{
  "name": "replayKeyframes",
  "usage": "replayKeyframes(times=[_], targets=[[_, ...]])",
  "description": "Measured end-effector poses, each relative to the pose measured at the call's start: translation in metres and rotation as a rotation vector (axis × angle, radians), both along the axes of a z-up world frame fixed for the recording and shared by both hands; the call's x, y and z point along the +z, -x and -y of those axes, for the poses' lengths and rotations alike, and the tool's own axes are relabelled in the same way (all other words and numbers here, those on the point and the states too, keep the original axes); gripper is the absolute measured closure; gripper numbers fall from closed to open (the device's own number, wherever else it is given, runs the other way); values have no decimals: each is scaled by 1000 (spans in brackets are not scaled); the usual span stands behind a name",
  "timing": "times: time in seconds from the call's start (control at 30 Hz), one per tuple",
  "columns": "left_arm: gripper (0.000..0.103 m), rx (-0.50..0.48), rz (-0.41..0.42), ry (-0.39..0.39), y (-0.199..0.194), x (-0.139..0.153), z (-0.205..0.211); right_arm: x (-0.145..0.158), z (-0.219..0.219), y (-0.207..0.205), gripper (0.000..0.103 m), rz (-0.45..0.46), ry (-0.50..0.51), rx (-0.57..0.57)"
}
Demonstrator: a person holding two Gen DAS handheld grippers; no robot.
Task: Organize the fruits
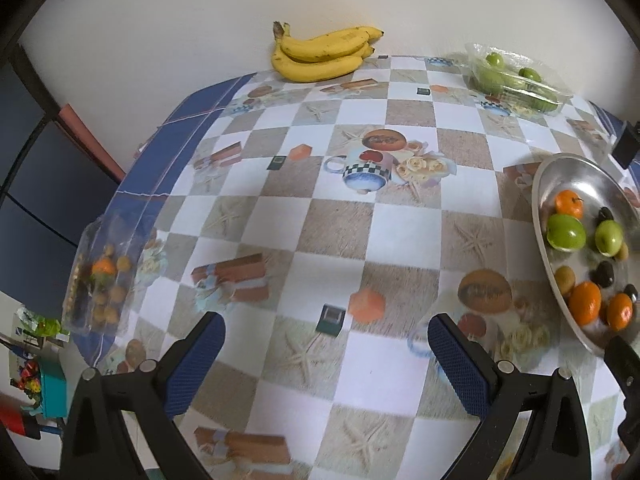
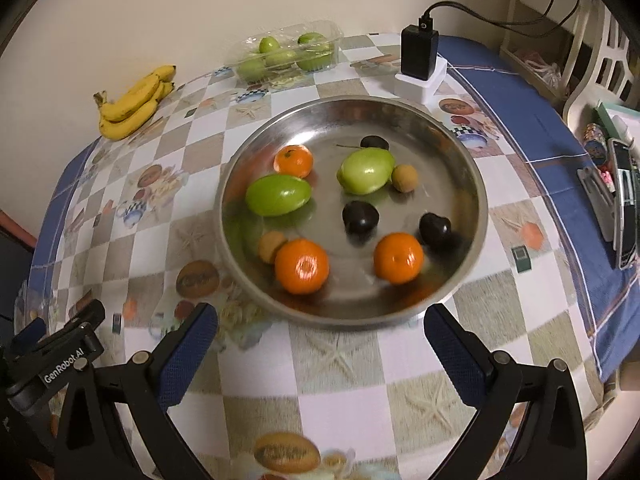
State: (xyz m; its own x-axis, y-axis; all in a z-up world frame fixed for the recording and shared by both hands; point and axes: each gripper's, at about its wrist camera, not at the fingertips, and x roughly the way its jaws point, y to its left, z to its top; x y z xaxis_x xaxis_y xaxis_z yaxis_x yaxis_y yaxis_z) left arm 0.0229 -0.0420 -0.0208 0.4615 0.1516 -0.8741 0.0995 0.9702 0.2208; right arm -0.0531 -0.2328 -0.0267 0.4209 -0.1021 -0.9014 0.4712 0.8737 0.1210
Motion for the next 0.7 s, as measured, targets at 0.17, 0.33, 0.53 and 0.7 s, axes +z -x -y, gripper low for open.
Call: replayKeyframes(times=[0.17, 0.33, 0.53, 0.7], targets=[[0, -13, 14, 2, 16, 3, -10, 14, -7, 13, 0, 29, 38, -6], [0, 8, 55, 64, 24, 15, -23, 22, -8, 20, 0, 51, 52, -14], [0, -15, 103, 80, 30, 23, -21, 26, -13, 20, 0, 66, 82, -6], [0, -45, 118, 70, 32, 25, -15, 26, -18, 18, 0, 60, 102, 10]])
